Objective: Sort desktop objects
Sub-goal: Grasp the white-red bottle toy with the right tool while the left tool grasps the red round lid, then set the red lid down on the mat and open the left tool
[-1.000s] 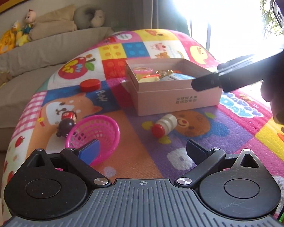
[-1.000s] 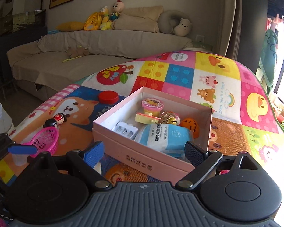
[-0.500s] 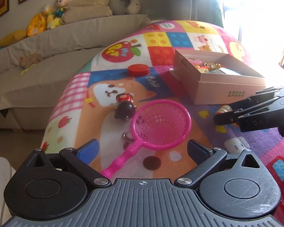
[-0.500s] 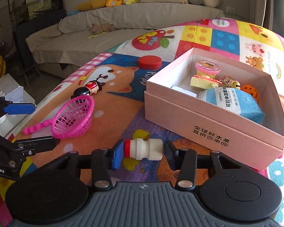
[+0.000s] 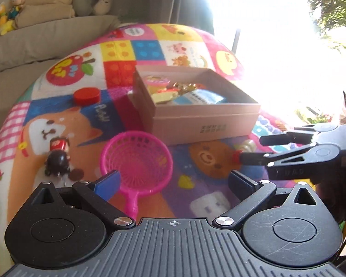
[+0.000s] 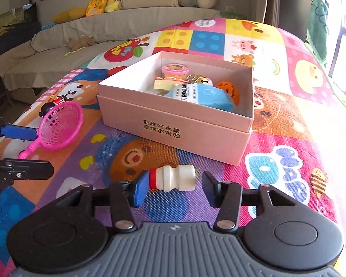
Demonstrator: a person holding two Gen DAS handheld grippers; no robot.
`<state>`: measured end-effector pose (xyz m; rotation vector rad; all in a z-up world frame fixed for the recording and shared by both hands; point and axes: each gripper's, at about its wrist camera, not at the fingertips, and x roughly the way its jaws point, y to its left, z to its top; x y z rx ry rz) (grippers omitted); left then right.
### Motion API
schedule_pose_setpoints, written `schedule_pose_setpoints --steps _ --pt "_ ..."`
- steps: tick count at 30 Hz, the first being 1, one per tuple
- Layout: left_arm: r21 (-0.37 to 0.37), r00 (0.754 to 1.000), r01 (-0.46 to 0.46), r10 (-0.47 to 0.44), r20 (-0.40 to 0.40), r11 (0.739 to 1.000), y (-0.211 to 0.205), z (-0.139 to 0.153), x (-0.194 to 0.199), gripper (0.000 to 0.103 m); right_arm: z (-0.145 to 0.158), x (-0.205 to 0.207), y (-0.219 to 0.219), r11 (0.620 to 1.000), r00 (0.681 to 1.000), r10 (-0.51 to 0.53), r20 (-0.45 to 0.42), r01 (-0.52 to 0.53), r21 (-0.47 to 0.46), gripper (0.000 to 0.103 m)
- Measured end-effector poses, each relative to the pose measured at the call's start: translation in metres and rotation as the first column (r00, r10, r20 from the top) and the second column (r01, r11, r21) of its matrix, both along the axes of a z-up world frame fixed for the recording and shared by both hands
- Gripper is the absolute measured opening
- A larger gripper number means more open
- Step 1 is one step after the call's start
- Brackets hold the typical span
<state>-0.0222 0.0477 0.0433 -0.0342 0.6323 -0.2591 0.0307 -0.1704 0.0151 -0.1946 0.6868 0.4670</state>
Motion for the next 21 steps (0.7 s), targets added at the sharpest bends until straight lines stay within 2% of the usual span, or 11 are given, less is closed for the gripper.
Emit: schedule_pose_setpoints --steps 2,3,5,7,11,12,13,15,17,19,21 --pt "0.065 0.996 -0.024 0.019 0.085 0.998 -0.001 0.019 0.014 0.102 -0.001 -0.002 -0.005 0.999 0.998 -0.036 0.046 0.036 0.007 0.076" --pt "0.116 0.99 -0.065 0.049 0.134 0.991 0.001 0.028 0.027 0.102 -0.002 -0.003 -0.006 0.999 0.997 -0.049 0.065 0.048 0.01 0.077" --pt "0.186 0.978 -0.155 0.124 0.169 0.97 0.011 0.034 0.059 0.102 -0.005 -0.003 -0.008 0.997 0.993 -0.073 0.089 0.072 0.021 0.078" --pt "0.211 0.963 -0.26 0.237 0.128 0.942 0.033 0.03 0.112 0.102 -0.01 -0.001 -0.009 0.996 0.993 -0.09 0.081 0.087 0.035 0.079" --pt "0.22 0.946 -0.318 0.323 0.015 0.922 0.061 0.005 0.192 0.102 -0.009 0.001 -0.02 0.988 0.989 -0.128 0.074 0.121 0.092 0.085" --pt "0.215 0.94 -0.329 0.341 -0.019 0.919 0.066 -0.003 0.209 0.099 -0.009 0.001 -0.022 0.986 0.988 -0.138 0.072 0.13 0.103 0.086" --pt "0.213 0.932 -0.344 0.36 -0.042 0.915 0.069 -0.009 0.221 0.091 -0.008 0.001 -0.023 0.984 0.987 -0.145 0.072 0.137 0.109 0.086" --pt "0.22 0.926 -0.35 0.372 -0.064 0.911 0.07 -0.018 0.238 0.085 -0.009 0.003 -0.023 0.984 0.987 -0.149 0.064 0.141 0.112 0.087" --pt "0.255 0.921 -0.358 0.385 -0.062 0.898 0.067 -0.027 0.249 0.085 -0.01 0.004 -0.023 0.984 0.988 -0.147 0.055 0.14 0.113 0.087" --pt "0.275 0.912 -0.365 0.401 -0.087 0.889 0.066 -0.035 0.256 0.069 -0.011 0.006 -0.024 0.983 0.988 -0.146 0.045 0.14 0.117 0.087" --pt "0.264 0.913 -0.369 0.401 -0.076 0.891 0.066 -0.033 0.252 0.068 -0.011 0.006 -0.024 0.982 0.988 -0.147 0.042 0.141 0.123 0.087"
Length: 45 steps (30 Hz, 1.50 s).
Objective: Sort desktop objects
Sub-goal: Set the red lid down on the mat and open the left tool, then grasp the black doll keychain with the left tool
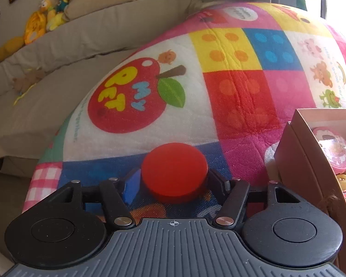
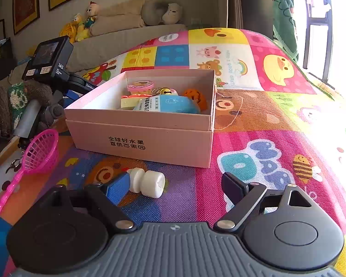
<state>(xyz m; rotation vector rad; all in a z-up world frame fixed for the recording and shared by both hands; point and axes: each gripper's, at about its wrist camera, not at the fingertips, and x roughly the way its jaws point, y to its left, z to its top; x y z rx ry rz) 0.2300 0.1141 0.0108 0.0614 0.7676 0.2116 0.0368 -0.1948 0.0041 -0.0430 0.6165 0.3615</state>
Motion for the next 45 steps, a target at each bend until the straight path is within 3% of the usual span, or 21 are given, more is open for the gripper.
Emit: schedule_pose_setpoints --steps 2,5,7,10,13,18,23,25,31,41,45 --pt "0.031 0.999 0.013 -0.014 0.033 0.999 -0.003 0.009 -0.013 0.068 0.0 0.0 0.0 1.0 1.0 0.001 0.002 -0.001 0.004 0.087" --pt "0.045 0.987 0.064 -0.07 0.145 0.997 -0.015 0.045 -0.059 0.068 0.001 -0.002 -0.001 1.0 1.0 -0.001 0.01 0.001 0.01 0.091" --pt "0.013 0.969 0.125 -0.125 0.212 0.992 -0.025 0.068 -0.097 0.068 0.001 -0.003 -0.002 1.0 1.0 -0.004 0.017 0.004 0.015 0.092" --pt "-0.024 0.928 0.263 -0.246 0.281 0.964 -0.051 0.091 -0.16 0.068 0.002 -0.003 -0.003 1.0 1.0 -0.009 0.021 0.008 0.019 0.095" --pt "-0.008 0.893 0.369 -0.353 0.278 0.929 -0.087 0.084 -0.216 0.068 0.001 -0.002 -0.003 1.0 1.0 -0.017 0.014 0.017 0.018 0.096" --pt "-0.097 0.873 0.475 -0.454 0.178 0.875 -0.122 0.043 -0.261 0.068 0.001 0.0 -0.005 0.998 0.998 -0.06 -0.001 0.06 0.01 0.097" --pt "-0.141 0.895 0.445 -0.432 0.115 0.884 -0.125 0.014 -0.272 0.071 0.001 -0.003 -0.004 0.997 0.997 -0.072 0.009 0.072 -0.007 0.099" --pt "-0.15 0.897 0.441 -0.43 0.104 0.885 -0.122 0.01 -0.278 0.083 0.001 -0.004 -0.006 0.997 0.997 -0.079 0.007 0.079 -0.005 0.1" --pt "-0.123 0.909 0.416 -0.41 0.072 0.901 -0.116 0.003 -0.285 0.093 0.0 -0.002 -0.005 0.997 0.997 -0.083 -0.004 0.083 -0.007 0.103" --pt "-0.058 0.967 0.255 -0.253 0.043 0.965 -0.087 0.001 -0.28 0.096 0.002 -0.005 -0.004 0.998 0.998 -0.062 0.017 0.062 -0.01 0.103" --pt "-0.089 0.97 0.24 -0.237 0.044 0.967 -0.078 0.004 -0.281 0.097 0.002 -0.007 -0.001 0.999 0.999 -0.044 0.024 0.044 -0.025 0.103"
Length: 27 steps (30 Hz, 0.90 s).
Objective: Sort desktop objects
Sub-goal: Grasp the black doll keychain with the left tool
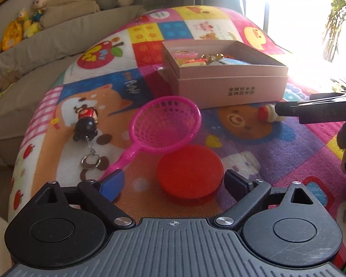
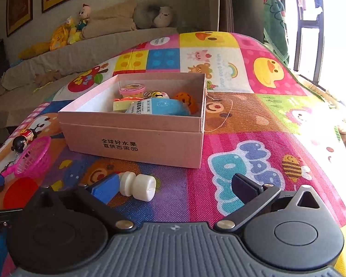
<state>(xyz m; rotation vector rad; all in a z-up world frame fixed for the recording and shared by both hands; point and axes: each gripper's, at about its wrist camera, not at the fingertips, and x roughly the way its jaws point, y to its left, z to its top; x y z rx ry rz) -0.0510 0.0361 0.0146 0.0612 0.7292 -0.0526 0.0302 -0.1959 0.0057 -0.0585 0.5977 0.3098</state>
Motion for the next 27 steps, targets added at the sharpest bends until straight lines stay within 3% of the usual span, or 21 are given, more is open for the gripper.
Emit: schedule_pose_setpoints --steps 3,5,9,12,14,18,21,24,27 --pt "-0.147 0.998 0.054 -0.051 0.019 0.988 0.013 0.015 -0.002 0.097 0.0 0.001 0.002 1.0 1.0 -0.001 -0.002 0.001 -0.008 0.103" --pt "-0.181 0.997 0.018 -0.005 0.074 0.983 0.024 0.028 -0.001 0.097 0.0 0.001 0.002 1.0 1.0 -0.004 -0.004 0.004 -0.008 0.103" --pt "-0.059 0.965 -0.203 0.21 0.158 0.977 0.047 0.04 0.023 0.097 -0.001 0.001 0.002 1.0 1.0 -0.004 -0.005 0.004 -0.007 0.103" --pt "0.041 0.942 -0.316 0.309 0.129 0.948 0.066 0.026 0.056 0.088 0.0 0.001 0.002 1.0 1.0 -0.005 -0.005 0.005 -0.007 0.103" --pt "0.05 0.942 -0.329 0.324 0.082 0.943 0.076 0.015 0.074 0.084 0.0 0.001 0.002 1.0 1.0 -0.006 -0.004 0.006 -0.009 0.103" --pt "0.041 0.937 -0.348 0.347 0.024 0.937 0.088 0.0 0.092 0.066 0.0 0.002 0.002 1.0 1.0 -0.009 -0.006 0.009 -0.011 0.103" --pt "0.05 0.941 -0.338 0.336 0.042 0.94 0.085 0.003 0.089 0.038 -0.001 0.003 0.002 1.0 1.0 -0.008 -0.01 0.008 -0.007 0.103" --pt "0.041 0.946 -0.316 0.311 0.088 0.948 0.076 0.017 0.077 0.035 -0.001 0.003 0.002 1.0 1.0 -0.01 -0.011 0.01 -0.004 0.103" --pt "0.015 0.963 -0.216 0.211 0.166 0.976 0.052 0.043 0.053 0.035 -0.001 0.002 0.001 1.0 1.0 -0.011 -0.009 0.011 -0.002 0.103"
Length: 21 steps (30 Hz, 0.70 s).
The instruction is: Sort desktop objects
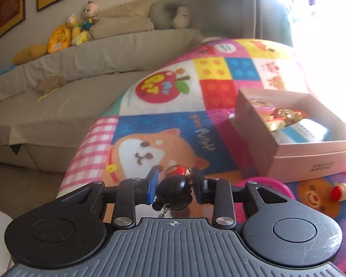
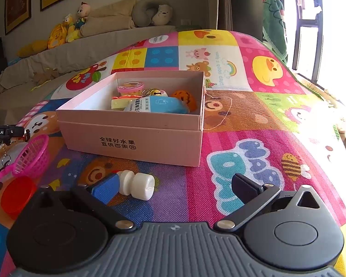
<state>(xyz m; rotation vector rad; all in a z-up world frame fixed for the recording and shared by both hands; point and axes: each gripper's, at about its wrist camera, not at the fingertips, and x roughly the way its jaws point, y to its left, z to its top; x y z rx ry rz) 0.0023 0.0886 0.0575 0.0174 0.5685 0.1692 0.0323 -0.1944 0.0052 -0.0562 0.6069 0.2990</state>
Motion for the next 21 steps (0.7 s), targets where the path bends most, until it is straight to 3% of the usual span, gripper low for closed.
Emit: schedule_pose_setpoints --steps 2,5,9,12,14,18,21 --pt "-0.002 0.995 0.091 -0.091 0.043 0.996 -0.019 0.014 -0.015 0.035 0.0 0.0 0.0 1.0 1.0 0.0 -0.003 0.0 0.0 0.103" --pt "-0.012 0.968 0.242 -0.241 0.063 0.97 -0.051 0.023 -0.036 0.035 0.0 0.0 -0.002 1.0 1.0 -0.004 -0.006 0.004 0.007 0.103" --pt "-0.041 0.91 0.413 -0.414 -0.008 0.91 -0.091 0.0 -0.06 0.035 0.0 0.0 -0.004 1.0 1.0 -0.01 -0.009 0.01 0.019 0.103" --pt "-0.053 0.88 0.464 -0.467 -0.081 0.884 -0.105 -0.022 -0.07 0.037 0.0 0.0 -0.004 1.0 1.0 -0.011 -0.009 0.011 0.018 0.103" --pt "-0.078 0.878 0.458 -0.465 -0.112 0.885 -0.103 -0.033 -0.076 0.039 0.0 0.001 -0.004 1.0 1.0 -0.011 -0.007 0.011 0.017 0.103" --pt "-0.099 0.906 0.392 -0.403 -0.133 0.914 -0.085 -0.039 -0.08 0.058 0.0 0.001 -0.003 1.0 1.0 -0.011 -0.007 0.011 0.014 0.103" --pt "-0.045 0.913 0.377 -0.379 -0.147 0.925 -0.074 -0.039 -0.087 0.07 0.0 0.001 -0.002 1.0 1.0 -0.013 -0.007 0.013 0.007 0.103"
